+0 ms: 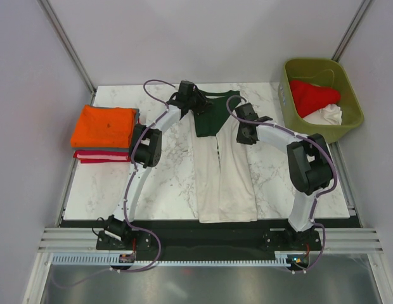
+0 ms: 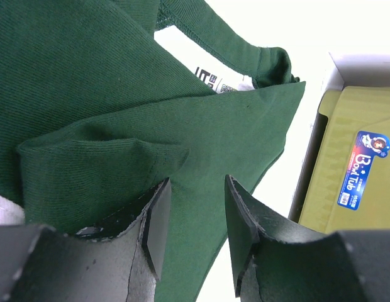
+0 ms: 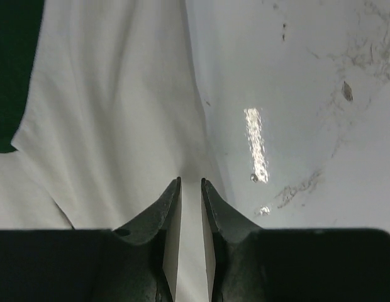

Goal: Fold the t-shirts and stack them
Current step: Fold the tshirt

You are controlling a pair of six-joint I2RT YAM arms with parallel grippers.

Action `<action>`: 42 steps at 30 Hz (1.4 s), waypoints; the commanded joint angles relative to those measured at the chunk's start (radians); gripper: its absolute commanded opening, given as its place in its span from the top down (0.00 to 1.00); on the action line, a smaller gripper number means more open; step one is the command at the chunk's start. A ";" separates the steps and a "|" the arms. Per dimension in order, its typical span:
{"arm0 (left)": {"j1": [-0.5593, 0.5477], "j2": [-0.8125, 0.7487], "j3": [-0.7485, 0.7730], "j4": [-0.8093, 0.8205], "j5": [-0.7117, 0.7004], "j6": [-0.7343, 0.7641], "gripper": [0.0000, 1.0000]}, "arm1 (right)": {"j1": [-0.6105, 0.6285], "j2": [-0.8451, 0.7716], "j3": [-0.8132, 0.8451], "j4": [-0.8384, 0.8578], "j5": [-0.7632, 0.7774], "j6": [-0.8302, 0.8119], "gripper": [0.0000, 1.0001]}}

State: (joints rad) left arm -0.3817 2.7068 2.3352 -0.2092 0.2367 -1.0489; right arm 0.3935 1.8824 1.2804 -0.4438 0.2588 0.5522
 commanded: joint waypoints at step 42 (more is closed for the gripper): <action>0.015 -0.238 -0.081 0.166 -0.017 0.213 0.51 | -0.094 -0.096 0.012 0.151 -0.236 -0.094 0.74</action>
State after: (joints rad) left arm -0.3664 2.6812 2.3299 -0.1051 0.2283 -0.9607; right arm 0.2993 1.7821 1.2293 -0.3237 0.0937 0.4988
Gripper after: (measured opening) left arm 0.492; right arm 0.267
